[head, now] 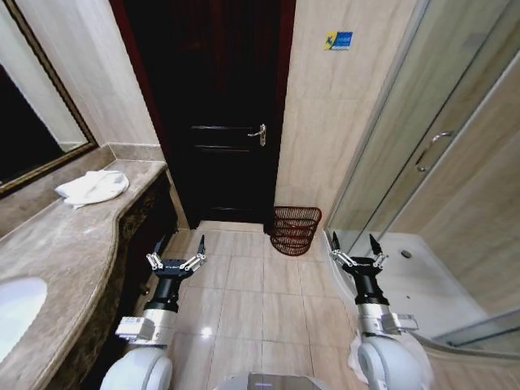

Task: Discard the used towel into the hamper.

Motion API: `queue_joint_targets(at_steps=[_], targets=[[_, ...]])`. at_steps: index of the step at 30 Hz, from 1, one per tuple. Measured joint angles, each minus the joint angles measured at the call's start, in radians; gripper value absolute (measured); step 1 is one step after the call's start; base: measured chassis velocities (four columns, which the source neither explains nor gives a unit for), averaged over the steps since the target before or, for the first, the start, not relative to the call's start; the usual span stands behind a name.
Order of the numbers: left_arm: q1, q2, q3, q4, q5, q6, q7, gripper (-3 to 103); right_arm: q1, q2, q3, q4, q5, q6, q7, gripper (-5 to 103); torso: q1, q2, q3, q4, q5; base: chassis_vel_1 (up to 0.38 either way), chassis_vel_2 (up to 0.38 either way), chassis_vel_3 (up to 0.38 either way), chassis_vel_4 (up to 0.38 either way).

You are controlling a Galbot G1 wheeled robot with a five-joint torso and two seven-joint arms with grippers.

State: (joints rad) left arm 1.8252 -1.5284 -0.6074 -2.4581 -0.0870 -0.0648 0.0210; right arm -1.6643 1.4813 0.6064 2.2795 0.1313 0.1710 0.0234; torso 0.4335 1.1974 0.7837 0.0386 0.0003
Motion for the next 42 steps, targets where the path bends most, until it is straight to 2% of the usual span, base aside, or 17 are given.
queue_joint_targets(at_steps=[13,14,17,28,42], targets=[[0.001,-0.012,0.005,0.001,-0.01,-0.001,-0.002,100,0.002,-0.004,-0.004,-0.011,0.007,0.02,-0.005,100,0.001,0.0,0.0,-0.0002,-0.0008,-0.208,0.202,0.204,-0.199],[0.002,-0.016,0.005,0.001,-0.014,-0.001,-0.004,100,0.003,-0.005,-0.004,-0.013,0.007,0.024,-0.005,100,0.001,0.0,0.0,0.0,0.0002,-0.096,0.13,0.105,-0.034],[0.002,-0.019,0.005,0.001,-0.016,0.0,-0.006,100,0.005,-0.007,-0.003,-0.014,0.007,0.028,-0.006,100,0.001,0.0,0.0,-0.0001,-0.0007,-0.06,0.064,0.037,-0.029],[-0.001,-0.038,-0.003,0.003,-0.03,0.0,-0.012,100,0.012,-0.013,0.005,-0.018,0.016,0.036,-0.004,100,-0.001,0.0,0.0,-0.0001,-0.0003,0.055,-0.019,-0.019,0.049],[-0.008,-0.046,-0.013,0.007,-0.046,0.003,-0.023,100,0.014,-0.014,0.006,-0.018,0.009,0.038,0.002,100,0.0,0.0,0.0,-0.0001,-0.0003,0.066,0.081,0.092,0.074]])
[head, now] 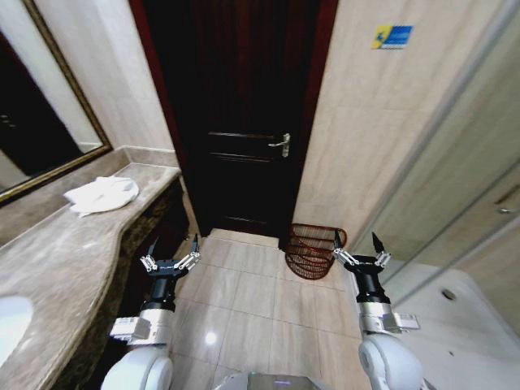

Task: Discard the used towel into the hamper.

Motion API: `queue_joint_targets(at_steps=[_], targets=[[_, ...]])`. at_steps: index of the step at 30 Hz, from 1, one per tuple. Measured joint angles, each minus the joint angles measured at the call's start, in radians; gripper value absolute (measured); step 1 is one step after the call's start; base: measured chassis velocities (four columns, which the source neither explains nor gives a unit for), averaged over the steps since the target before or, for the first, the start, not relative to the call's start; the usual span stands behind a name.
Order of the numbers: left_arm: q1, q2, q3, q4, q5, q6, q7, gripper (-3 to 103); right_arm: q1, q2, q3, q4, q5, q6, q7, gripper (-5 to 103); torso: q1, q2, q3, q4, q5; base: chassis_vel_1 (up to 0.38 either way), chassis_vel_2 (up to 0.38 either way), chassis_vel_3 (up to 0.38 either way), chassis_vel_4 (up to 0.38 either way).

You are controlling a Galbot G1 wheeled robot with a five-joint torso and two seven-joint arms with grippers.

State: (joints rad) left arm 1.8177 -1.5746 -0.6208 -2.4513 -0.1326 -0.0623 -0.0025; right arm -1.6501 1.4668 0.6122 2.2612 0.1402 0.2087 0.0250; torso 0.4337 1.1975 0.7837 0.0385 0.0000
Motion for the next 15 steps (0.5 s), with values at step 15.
queue_joint_targets(at_steps=[15], targets=[[-0.006,-0.009,-0.005,0.014,0.016,-0.007,-0.034,100,0.007,-0.002,0.003,-0.013,-0.003,0.006,-0.005,100,0.0,0.0,0.0,0.0003,0.0,0.119,0.109,0.12,0.112]])
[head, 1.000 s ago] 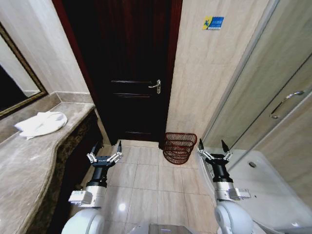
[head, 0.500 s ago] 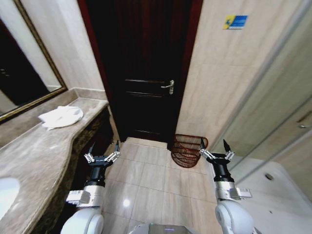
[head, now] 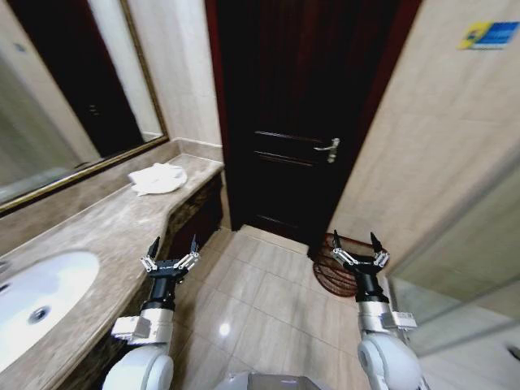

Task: Discard the used towel into the hamper.

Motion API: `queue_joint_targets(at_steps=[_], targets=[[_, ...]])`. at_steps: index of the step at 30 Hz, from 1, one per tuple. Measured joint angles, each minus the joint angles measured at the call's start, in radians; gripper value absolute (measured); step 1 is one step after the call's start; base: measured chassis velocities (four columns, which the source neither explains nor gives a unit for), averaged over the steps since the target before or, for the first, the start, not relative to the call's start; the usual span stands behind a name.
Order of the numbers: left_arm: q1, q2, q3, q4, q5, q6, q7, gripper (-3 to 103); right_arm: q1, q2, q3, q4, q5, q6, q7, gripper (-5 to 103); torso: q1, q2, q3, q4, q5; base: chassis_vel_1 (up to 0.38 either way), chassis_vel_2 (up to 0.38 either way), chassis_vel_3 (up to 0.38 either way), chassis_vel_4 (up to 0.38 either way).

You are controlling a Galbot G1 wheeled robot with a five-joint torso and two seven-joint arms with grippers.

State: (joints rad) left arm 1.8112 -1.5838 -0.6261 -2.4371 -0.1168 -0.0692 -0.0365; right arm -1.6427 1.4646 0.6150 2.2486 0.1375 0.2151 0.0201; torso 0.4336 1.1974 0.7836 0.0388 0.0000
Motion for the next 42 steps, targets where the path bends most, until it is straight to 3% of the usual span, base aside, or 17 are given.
queue_joint_targets(at_steps=[7,16,42], targets=[[-0.001,-0.006,-0.001,0.009,0.045,-0.003,-0.051,100,-0.005,0.005,0.0,0.009,-0.001,-0.005,-0.03,100,0.0,0.0,0.0,-0.0004,-0.0001,0.017,0.012,0.022,0.024],[-0.003,-0.009,-0.002,0.013,0.045,0.015,-0.103,100,-0.009,0.005,0.003,0.017,0.003,-0.002,-0.037,100,0.0,0.0,0.0,-0.0003,-0.0001,0.0,0.0,0.0,0.0],[-0.004,-0.007,0.004,0.013,0.018,0.002,-0.101,100,-0.014,0.008,0.0,0.013,-0.006,0.015,-0.061,100,0.0,0.0,0.0,-0.0003,0.0,-0.073,0.078,0.08,-0.077]])
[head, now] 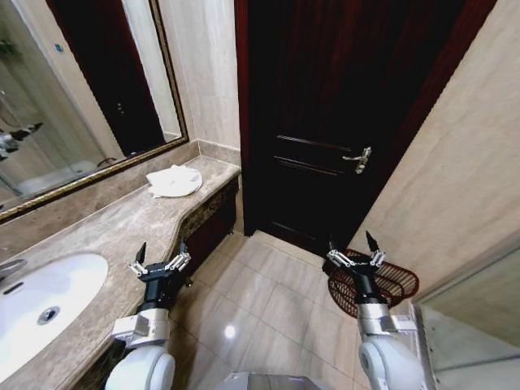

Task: Discard the used towel into the hamper.

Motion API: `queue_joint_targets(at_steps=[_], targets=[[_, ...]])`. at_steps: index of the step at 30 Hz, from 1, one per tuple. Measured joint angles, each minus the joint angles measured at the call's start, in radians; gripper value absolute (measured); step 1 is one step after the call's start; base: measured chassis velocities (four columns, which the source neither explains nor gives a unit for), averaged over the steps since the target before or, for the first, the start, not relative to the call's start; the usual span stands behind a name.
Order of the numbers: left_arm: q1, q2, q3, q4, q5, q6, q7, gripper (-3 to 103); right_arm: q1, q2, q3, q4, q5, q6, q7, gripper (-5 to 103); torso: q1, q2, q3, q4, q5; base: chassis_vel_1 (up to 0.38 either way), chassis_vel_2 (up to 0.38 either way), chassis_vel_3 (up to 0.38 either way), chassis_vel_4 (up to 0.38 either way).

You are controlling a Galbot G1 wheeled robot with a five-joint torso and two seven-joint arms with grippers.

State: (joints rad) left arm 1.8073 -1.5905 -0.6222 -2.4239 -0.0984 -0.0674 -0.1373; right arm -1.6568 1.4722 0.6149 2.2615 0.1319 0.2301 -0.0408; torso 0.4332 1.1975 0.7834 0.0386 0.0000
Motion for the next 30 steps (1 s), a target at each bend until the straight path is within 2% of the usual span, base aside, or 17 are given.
queue_joint_targets(at_steps=[10,16,30], targets=[[-0.002,-0.006,0.003,0.002,-0.005,-0.013,0.017,100,0.0,0.002,0.0,-0.002,0.001,0.004,0.0,100,0.001,0.0,0.0,0.0001,0.0001,-0.155,0.158,0.164,-0.158],[-0.002,-0.006,0.001,0.002,-0.013,-0.01,0.019,100,0.013,0.002,0.001,-0.023,-0.037,0.055,0.004,100,0.001,0.0,0.001,-0.0001,0.0001,-0.157,0.131,0.155,-0.13],[-0.001,-0.01,-0.001,-0.002,-0.013,-0.006,0.017,100,0.023,0.001,-0.003,-0.033,-0.053,0.072,0.046,100,0.0,0.0,0.0,0.0,0.0,0.03,0.015,0.001,0.036]])
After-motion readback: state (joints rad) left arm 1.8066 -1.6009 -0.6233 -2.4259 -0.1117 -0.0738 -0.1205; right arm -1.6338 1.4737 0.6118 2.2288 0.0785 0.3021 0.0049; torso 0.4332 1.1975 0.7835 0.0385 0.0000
